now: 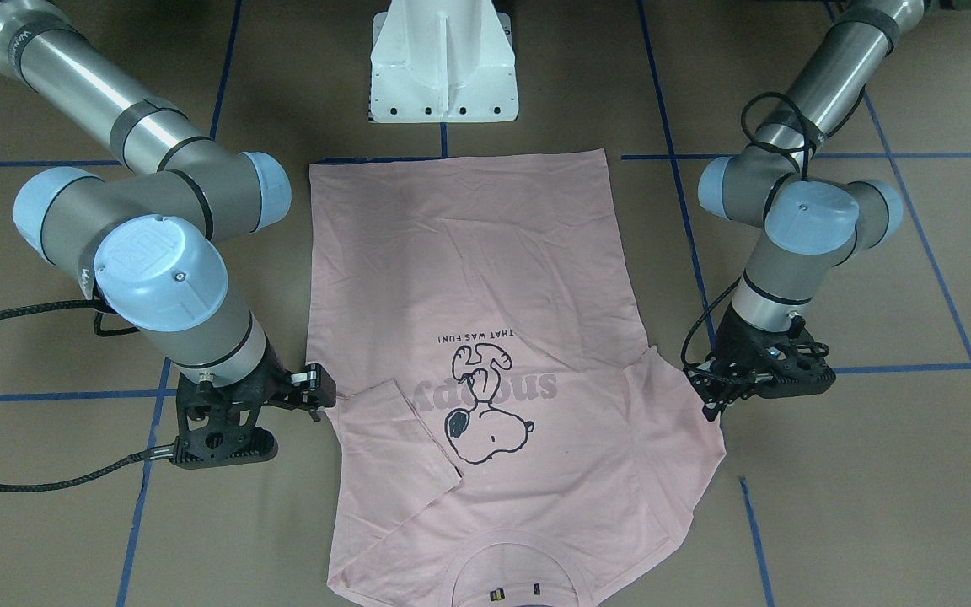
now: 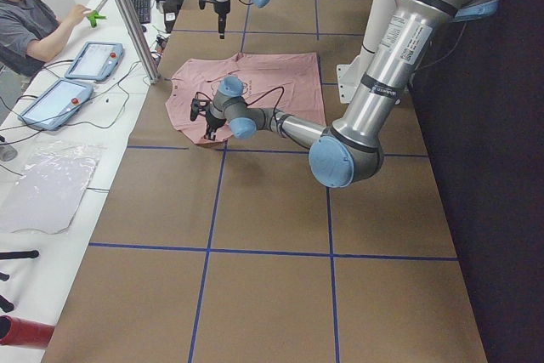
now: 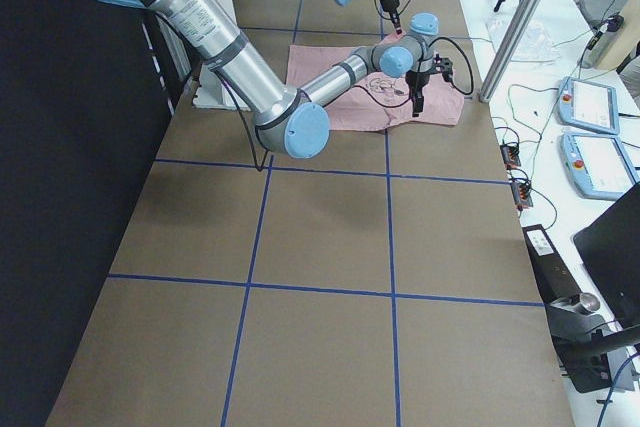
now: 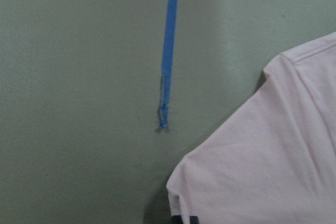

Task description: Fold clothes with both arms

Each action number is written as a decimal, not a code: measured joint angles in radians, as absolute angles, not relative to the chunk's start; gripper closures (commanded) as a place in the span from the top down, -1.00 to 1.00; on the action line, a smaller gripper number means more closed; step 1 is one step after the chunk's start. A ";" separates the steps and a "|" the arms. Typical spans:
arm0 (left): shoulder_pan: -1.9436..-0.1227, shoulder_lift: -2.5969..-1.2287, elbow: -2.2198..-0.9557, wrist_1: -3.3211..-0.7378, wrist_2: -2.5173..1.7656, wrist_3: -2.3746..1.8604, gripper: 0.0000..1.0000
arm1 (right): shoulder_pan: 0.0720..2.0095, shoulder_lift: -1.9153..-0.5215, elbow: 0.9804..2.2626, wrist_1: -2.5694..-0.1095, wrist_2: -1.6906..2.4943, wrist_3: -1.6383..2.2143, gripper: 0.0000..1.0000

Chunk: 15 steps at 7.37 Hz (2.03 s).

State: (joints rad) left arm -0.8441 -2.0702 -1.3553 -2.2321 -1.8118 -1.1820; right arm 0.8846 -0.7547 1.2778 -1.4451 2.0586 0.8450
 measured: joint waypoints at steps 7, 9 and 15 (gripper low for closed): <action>-0.757 -2.366 -1.169 -2.184 -1.826 -1.450 0.99 | 0.881 -0.760 1.283 -1.445 2.057 0.852 1.00; -0.754 -2.372 -1.160 -2.215 -1.827 -1.454 1.00 | 0.878 -0.764 1.283 -1.444 2.056 0.852 1.00; -0.747 -2.266 -1.403 -2.111 -1.914 -1.451 1.00 | 0.712 -1.031 1.641 -1.342 1.979 1.174 1.00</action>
